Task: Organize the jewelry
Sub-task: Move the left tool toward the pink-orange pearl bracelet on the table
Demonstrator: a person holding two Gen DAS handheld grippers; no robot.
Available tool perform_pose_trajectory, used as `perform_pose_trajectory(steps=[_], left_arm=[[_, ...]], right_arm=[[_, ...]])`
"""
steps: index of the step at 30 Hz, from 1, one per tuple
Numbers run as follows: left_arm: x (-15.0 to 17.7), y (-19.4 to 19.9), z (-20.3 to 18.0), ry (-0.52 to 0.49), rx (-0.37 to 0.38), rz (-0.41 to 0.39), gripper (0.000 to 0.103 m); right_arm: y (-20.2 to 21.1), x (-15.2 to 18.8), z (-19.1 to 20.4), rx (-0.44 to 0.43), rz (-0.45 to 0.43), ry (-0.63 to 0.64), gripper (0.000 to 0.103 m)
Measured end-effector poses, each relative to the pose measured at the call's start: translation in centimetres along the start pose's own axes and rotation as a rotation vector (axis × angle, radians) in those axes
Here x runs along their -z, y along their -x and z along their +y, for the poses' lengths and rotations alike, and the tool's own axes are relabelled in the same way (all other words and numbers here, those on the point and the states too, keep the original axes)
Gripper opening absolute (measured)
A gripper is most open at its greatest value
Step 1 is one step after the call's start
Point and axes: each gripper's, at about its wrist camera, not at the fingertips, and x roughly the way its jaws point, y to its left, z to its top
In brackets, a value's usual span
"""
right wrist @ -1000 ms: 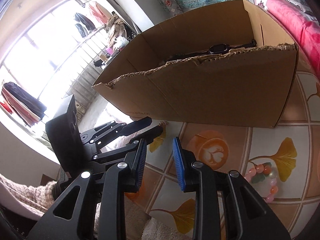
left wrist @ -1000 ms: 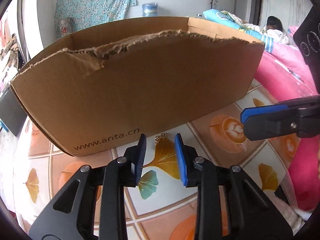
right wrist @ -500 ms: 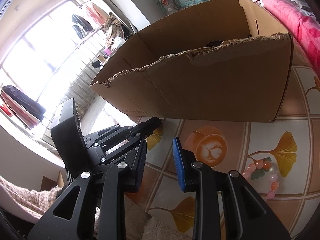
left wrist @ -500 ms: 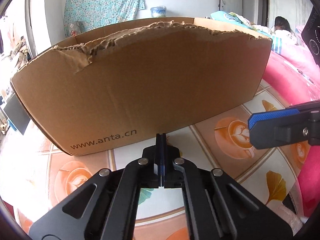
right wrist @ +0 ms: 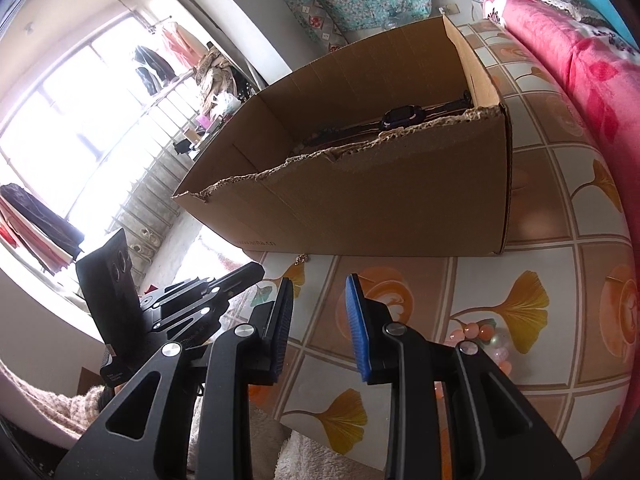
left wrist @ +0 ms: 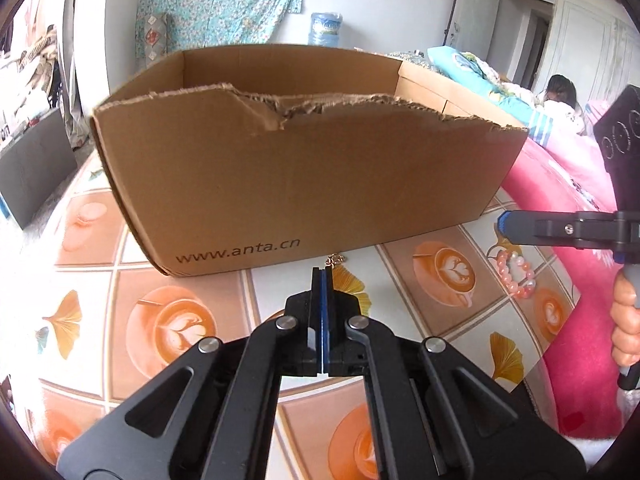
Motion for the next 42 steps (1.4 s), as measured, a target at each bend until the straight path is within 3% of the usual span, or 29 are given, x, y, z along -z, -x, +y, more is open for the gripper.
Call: perform_pose_trajectory(steps=[7, 12, 22, 26, 31, 38, 42], left_arm=[[0.3, -0.2, 0.6, 0.003, -0.046, -0.008, 0.003], [-0.3, -0.2, 2.2, 0.034, -0.087, -0.031, 0.003], [-1.4, -1.0, 3.8, 0.077, -0.062, -0.057, 0.003], [-0.9, -0.6, 4.5, 0.091, -0.056, -0.053, 0.004], [0.1, 0.5, 5.5, 0.098, -0.055, -0.059, 0.005], [0.7, 0.7, 6.2, 0.107, -0.048, -0.056, 0.006], [0.7, 0.6, 6.1, 0.114, -0.053, -0.065, 0.007]], right_arm=[[-0.7, 0.3, 1.2, -0.033, -0.006, 0.013, 0.027], [-2.2, -1.4, 1.8, 0.037, -0.016, 0.036, 0.027], [-3.1, -3.2, 1.2, 0.085, -0.041, 0.013, 0.027], [-4.9, -1.8, 3.3, 0.081, 0.026, 0.116, 0.027], [-8.4, -0.3, 6.5, 0.164, 0.106, 0.307, 0.027], [-11.1, 0.4, 8.7, 0.217, 0.164, 0.438, 0.027], [-12.2, 1.0, 9.0, 0.282, 0.198, 0.482, 0.017]])
